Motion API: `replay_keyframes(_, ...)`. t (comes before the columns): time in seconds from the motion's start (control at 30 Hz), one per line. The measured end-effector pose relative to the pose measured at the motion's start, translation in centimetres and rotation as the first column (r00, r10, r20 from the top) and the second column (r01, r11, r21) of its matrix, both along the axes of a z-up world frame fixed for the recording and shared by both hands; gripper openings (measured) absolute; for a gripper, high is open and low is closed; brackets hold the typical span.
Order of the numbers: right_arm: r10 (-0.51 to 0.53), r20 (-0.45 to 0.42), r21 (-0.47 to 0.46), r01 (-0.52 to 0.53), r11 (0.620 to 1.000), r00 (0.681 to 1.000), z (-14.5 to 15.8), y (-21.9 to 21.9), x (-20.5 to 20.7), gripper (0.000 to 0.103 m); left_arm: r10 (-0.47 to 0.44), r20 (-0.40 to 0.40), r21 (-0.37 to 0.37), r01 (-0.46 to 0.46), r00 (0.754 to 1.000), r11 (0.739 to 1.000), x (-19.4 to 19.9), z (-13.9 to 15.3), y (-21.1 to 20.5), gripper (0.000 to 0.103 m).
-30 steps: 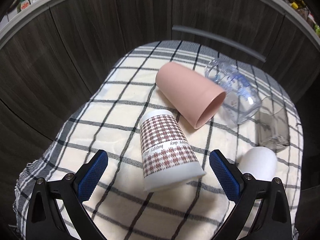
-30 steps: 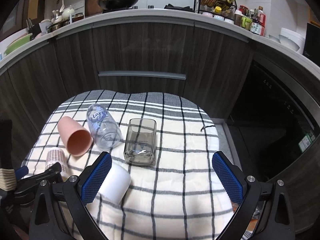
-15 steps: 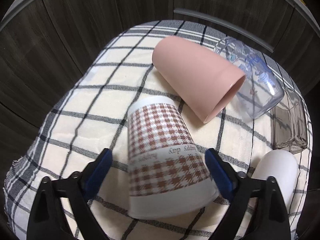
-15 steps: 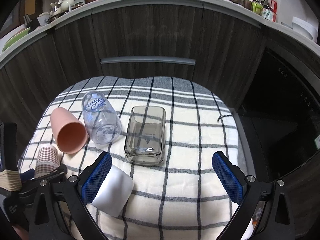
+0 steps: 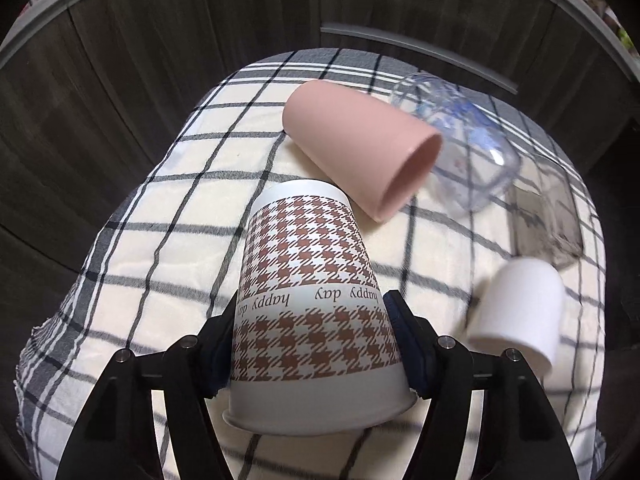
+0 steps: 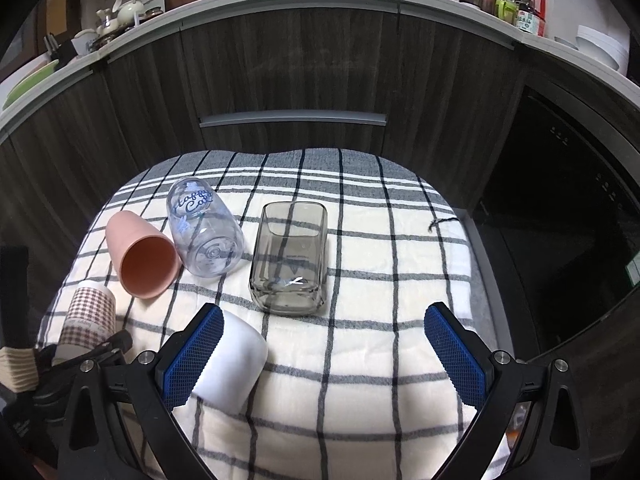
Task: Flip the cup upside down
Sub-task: 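Lift the paper cup off the cloth with the left tool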
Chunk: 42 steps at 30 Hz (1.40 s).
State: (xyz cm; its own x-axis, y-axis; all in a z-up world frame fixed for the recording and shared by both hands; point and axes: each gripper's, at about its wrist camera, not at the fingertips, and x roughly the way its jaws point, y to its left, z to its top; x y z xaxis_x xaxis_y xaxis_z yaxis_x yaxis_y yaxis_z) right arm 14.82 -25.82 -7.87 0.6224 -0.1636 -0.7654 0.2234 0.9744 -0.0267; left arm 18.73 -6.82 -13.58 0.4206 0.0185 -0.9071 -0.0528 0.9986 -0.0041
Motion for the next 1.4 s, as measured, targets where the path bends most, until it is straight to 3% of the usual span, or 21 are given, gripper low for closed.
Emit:
replay_keyframes(0.23, -0.021, -0.001, 0.003, 0.021, 1.0, 1.0, 1.1, 0.0, -3.2, 0.101, -0.099, 0.003, -0.018, 0.099, 0.995, 0.995, -4.6, 1.6, -0.4, 0.066)
replay_keyframes(0.43, -0.049, -0.017, -0.005, 0.049, 0.999, 0.999, 1.7, -0.3, -6.7, 0.101, -0.213, 0.025, -0.047, 0.214, 0.977, 0.976, -9.0, 2.6, -1.6, 0.067)
replay_keyframes(0.53, -0.062, -0.025, -0.011, 0.061, 0.998, 0.998, 1.8, -0.5, -8.4, 0.101, -0.267, 0.031, -0.069, 0.268, 0.963, 0.961, -10.8, 2.2, -2.0, 0.067)
replay_keyframes(0.73, -0.087, -0.048, -0.015, 0.087, 0.996, 0.995, 1.5, -0.6, -11.3, 0.101, -0.347, -0.043, -0.144, 0.338, 0.937, 0.93, -12.9, 0.0, -3.0, 0.067)
replay_keyframes(0.83, -0.097, -0.055, -0.013, 0.097, 0.995, 0.994, 1.3, -0.8, -12.0, 0.101, -0.384, -0.061, -0.146, 0.372, 0.921, 0.916, -13.7, -0.8, -3.7, 0.067)
replay_keyframes(1.0, -0.105, -0.054, -0.014, 0.104, 0.994, 0.993, 1.3, -1.0, -12.7, 0.101, -0.401, -0.09, -0.129, 0.388, 0.912, 0.912, -14.5, -2.1, -4.3, 0.069)
replay_keyframes(1.1, -0.102, -0.049, -0.013, 0.101, 0.995, 0.994, 1.5, -0.8, -12.7, 0.101, -0.384, -0.082, -0.105, 0.375, 0.92, 0.921, -14.6, -2.0, -4.0, 0.087)
replay_keyframes(1.4, -0.104, -0.032, 0.026, 0.105, 0.994, 0.994, 2.7, -0.7, -13.3, 0.101, -0.371, -0.039, -0.094, 0.367, 0.928, 0.926, -14.9, 1.6, -2.3, 0.091)
